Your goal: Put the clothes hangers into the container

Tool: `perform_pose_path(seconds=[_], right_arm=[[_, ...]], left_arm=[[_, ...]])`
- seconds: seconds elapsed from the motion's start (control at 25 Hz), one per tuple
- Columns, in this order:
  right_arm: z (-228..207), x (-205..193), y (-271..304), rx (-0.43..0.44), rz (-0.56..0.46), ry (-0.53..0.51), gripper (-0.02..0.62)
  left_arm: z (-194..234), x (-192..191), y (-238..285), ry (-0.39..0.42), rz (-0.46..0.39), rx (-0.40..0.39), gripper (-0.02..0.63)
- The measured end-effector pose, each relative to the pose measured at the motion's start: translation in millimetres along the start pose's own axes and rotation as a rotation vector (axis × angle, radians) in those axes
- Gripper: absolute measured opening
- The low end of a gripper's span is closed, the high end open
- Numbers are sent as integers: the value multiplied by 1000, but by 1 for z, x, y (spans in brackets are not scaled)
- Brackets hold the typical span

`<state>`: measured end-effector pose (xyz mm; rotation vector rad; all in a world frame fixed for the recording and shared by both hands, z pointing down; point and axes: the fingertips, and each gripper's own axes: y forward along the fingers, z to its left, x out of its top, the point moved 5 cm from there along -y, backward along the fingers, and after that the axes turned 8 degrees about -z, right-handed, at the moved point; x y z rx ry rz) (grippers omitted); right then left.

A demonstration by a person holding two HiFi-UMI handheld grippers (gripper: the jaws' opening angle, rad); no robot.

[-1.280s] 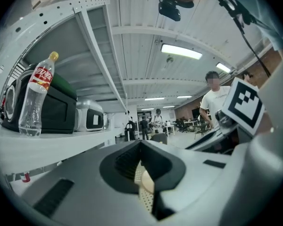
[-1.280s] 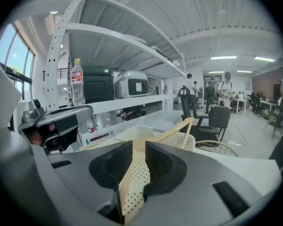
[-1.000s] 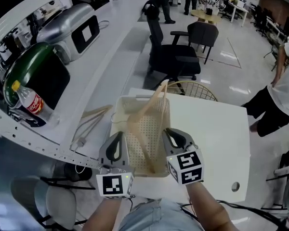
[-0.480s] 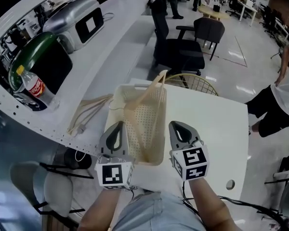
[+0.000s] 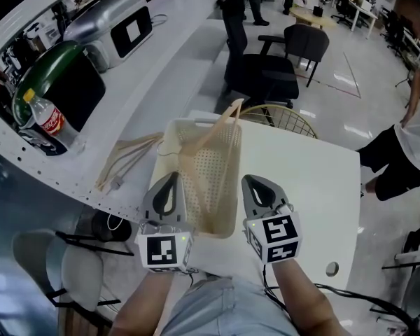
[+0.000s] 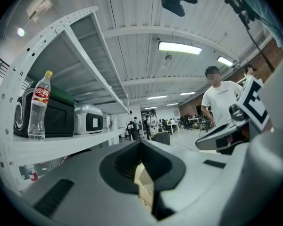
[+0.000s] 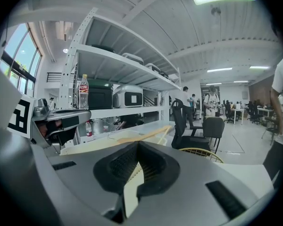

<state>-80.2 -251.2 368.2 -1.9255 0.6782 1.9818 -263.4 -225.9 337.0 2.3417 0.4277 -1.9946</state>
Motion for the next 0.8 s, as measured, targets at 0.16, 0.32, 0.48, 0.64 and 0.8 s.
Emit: perform_pose_path(seconds=[0.16,0.32,0.48,0.64,0.8], right_arm=[[1,-1,2,2,-1,5,11],[1,-2,4,0,-5,7,11],[1,-2,4,-4,-7,7,11],[2,-2,4,-3,-7,8,11],[3,-3,3,0,-3,10,11]], left_arm=[[2,-1,2,-2,0,3,12],[3,-3,3,-2,-1,4,12],[3,-3,4,-3,-1,-2,12],[3,-3,4,-3,0,-4,12],[1,-3,4,-2,4,-5,12]])
